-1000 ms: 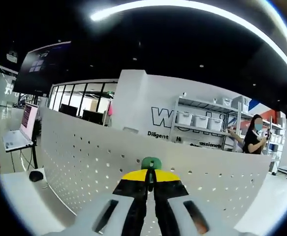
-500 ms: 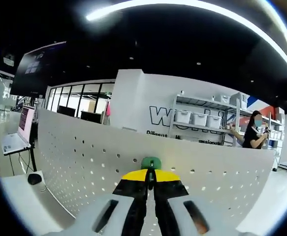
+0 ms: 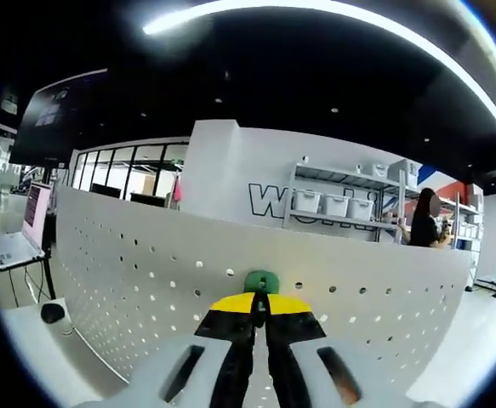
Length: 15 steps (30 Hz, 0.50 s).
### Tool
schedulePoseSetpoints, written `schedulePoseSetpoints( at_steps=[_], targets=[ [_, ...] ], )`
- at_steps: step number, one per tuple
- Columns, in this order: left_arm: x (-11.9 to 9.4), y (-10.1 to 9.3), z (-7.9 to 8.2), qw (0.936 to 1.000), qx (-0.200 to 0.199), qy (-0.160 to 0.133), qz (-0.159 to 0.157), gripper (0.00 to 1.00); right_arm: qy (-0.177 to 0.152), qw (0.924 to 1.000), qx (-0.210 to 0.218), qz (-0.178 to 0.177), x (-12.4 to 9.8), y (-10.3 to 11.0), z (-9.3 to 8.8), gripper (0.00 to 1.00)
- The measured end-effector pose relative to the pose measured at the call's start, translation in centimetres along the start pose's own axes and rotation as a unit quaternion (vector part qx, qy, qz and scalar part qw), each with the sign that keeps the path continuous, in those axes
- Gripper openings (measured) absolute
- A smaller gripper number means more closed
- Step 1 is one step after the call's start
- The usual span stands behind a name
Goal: Insert the hook assembly into the mounting plate slot until the hook locks in place.
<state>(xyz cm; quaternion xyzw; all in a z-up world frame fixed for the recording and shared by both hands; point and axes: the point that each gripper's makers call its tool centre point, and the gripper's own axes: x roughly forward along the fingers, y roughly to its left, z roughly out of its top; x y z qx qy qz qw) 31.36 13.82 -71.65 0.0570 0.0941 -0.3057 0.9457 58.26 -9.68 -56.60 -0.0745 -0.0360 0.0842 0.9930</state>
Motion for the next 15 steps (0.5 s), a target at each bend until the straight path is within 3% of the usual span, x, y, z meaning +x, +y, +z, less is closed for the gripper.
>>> schedulePoseSetpoints(
  at_steps=[9, 12, 15],
  targets=[
    [-0.02, 0.09, 0.05, 1.0, -0.002, -0.001, 0.001, 0.41, 0.001, 0.9996, -0.024, -0.014, 0.04, 0.11, -0.14, 0.01],
    [-0.03, 0.1, 0.04, 1.0, -0.001, -0.002, 0.001, 0.41, 0.003, 0.9983, -0.055, -0.02, 0.04, 0.26, -0.2, 0.01],
    [-0.05, 0.13, 0.09, 1.0, -0.001, -0.003, 0.002, 0.41, -0.002, 0.9989, -0.043, -0.018, -0.03, 0.24, -0.34, 0.02]
  ],
)
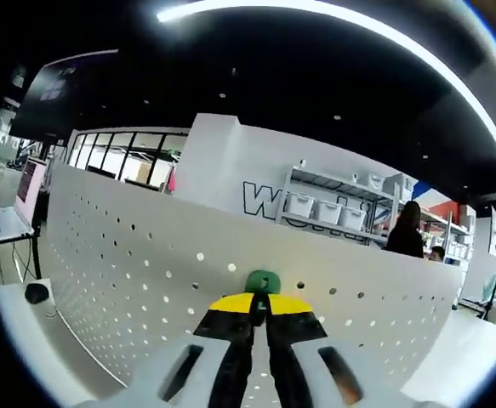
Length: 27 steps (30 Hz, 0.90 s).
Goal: Insert the hook assembly into the mounting plate slot until the hook locks in place.
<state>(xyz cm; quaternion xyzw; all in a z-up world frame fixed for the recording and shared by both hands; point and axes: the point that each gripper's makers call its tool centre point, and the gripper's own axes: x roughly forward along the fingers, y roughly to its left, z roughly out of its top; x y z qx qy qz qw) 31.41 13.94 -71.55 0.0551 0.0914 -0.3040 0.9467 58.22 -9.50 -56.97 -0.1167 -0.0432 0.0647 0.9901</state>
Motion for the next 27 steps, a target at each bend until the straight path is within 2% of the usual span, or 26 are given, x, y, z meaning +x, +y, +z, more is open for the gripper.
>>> schedulePoseSetpoints(
  at_steps=[5, 13, 21, 27],
  targets=[
    [0.0, 0.1, -0.1, 1.0, 0.0, 0.0, 0.0, 0.41, 0.006, 1.0, -0.007, 0.003, 0.0, 0.0, 0.0, 0.03],
    [0.0, 0.1, 0.0, 1.0, 0.001, -0.001, 0.001, 0.41, 0.003, 1.0, -0.001, 0.005, -0.5, 0.0, 0.2, 0.11],
    [0.1, 0.0, 0.0, 1.0, 0.003, 0.0, -0.001, 0.41, -0.005, 1.0, -0.006, 0.003, -1.7, -0.5, 0.6, 0.22],
    [0.1, 0.0, -0.1, 1.0, 0.001, 0.001, -0.002, 0.41, -0.008, 0.9999, -0.012, 0.005, -2.9, -0.6, 0.8, 0.26]
  ],
)
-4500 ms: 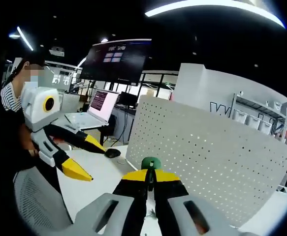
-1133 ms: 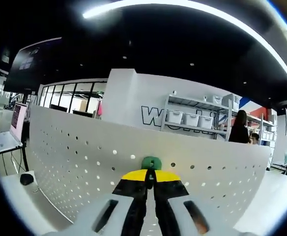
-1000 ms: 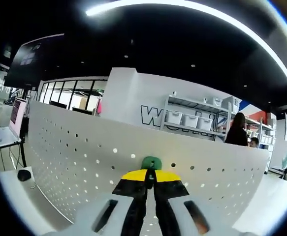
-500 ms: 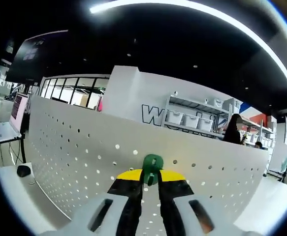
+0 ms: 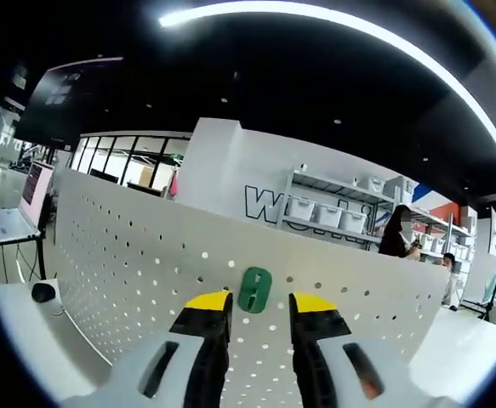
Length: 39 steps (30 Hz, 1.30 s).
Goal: Insert the hook assembly into the mounting plate slot until the hook locks in place.
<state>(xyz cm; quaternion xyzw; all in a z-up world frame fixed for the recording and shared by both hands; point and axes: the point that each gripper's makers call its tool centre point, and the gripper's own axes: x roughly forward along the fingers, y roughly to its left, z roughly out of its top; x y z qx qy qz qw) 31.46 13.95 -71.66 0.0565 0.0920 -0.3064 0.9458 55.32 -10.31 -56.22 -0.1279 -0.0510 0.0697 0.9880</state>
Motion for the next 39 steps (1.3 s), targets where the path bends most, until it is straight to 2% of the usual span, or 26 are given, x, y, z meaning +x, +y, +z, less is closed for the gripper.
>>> schedulePoseSetpoints(
  at_steps=[18, 32, 39],
  targets=[
    [-0.1, -0.2, 0.1, 1.0, 0.005, -0.001, -0.004, 0.4, 0.002, 0.9998, 0.007, 0.017, -3.7, 0.2, -0.3, 0.31],
    [-0.2, -0.2, 0.4, 1.0, 0.006, -0.006, -0.004, 0.4, 0.021, 0.9975, -0.001, 0.068, -6.8, 3.3, -1.6, 0.32],
    [-0.1, -0.3, 0.2, 0.9999, 0.008, -0.003, -0.006, 0.4, 0.035, 0.9942, -0.001, 0.102, -8.7, 5.7, -2.7, 0.32]
  ],
)
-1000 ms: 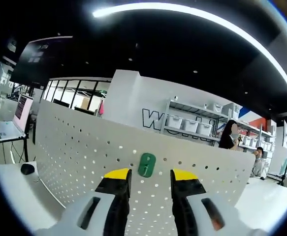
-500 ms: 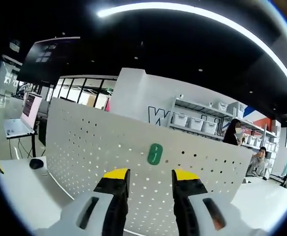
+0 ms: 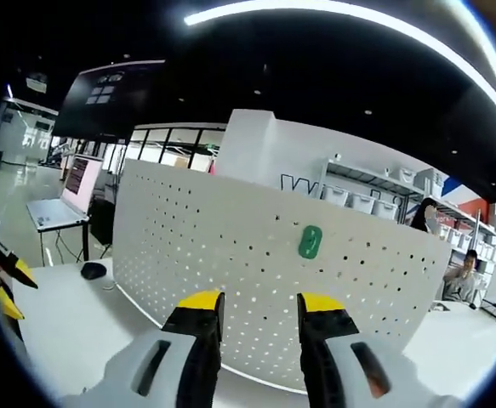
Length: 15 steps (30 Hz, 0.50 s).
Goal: Insert the hook assembly into the mounting plate slot until the hook locks in place.
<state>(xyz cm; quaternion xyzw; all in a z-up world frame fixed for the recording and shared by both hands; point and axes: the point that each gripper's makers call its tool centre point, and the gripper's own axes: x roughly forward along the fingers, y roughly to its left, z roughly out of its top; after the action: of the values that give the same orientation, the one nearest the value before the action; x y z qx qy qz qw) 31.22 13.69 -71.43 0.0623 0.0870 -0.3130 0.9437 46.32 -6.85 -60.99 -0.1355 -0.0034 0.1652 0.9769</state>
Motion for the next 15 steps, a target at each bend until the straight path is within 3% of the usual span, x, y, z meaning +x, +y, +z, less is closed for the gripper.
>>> schedulePoseSetpoints(
  at_steps=[15],
  targets=[
    [0.2, -0.2, -0.3, 1.0, 0.003, 0.007, -0.003, 0.4, 0.035, 0.9981, 0.009, 0.049, -2.4, 4.1, -3.7, 0.32]
  ],
)
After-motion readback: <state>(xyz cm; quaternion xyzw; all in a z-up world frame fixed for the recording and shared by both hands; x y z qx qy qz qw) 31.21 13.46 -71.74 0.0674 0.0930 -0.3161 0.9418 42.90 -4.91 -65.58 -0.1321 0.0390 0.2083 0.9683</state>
